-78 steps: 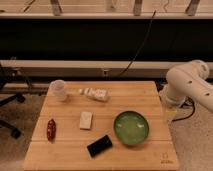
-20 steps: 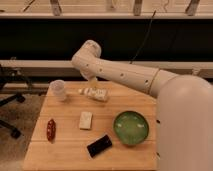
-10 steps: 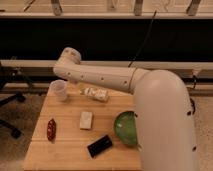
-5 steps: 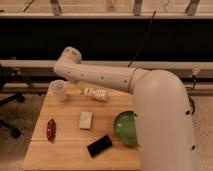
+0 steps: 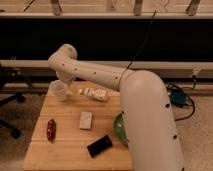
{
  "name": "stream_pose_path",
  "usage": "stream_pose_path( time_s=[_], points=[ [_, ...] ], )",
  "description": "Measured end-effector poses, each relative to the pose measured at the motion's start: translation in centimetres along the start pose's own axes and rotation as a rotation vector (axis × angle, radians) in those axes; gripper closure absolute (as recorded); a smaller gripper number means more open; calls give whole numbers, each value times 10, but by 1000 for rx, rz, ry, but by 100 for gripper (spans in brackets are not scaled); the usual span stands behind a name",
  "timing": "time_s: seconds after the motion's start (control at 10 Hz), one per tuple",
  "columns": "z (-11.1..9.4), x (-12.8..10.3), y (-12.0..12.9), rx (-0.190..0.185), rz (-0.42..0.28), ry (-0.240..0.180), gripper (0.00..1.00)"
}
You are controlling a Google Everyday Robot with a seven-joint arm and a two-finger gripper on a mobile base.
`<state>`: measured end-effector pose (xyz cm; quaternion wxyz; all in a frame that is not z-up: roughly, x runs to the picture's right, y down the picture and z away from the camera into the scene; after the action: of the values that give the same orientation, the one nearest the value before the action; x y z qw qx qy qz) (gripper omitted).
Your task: Place the ceramic cup in the ceramic bowl
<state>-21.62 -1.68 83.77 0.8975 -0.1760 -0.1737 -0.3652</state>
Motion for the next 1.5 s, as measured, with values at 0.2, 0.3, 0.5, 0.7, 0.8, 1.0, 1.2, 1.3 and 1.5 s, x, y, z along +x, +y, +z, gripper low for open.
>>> stream_pose_path(
  time_s=[0.2, 0.3, 0.5, 0.7, 0.8, 1.0, 1.2, 1.3, 1.5],
  points=[
    [6, -4, -1, -23, -14, -38, 20],
    [10, -5, -2, -37, -24, -60, 20],
    [17, -5, -1, -63, -39, -74, 20],
    [32, -10, -1, -87, -53, -93, 20],
    [38, -9, 1, -96, -52, -98, 20],
    [55, -11, 4, -120, -54, -109, 20],
    [65, -13, 5, -135, -58, -114, 21],
    [69, -15, 4, -140, -64, -114, 26],
    [73, -20, 3, -146, -80, -113, 46]
  ],
)
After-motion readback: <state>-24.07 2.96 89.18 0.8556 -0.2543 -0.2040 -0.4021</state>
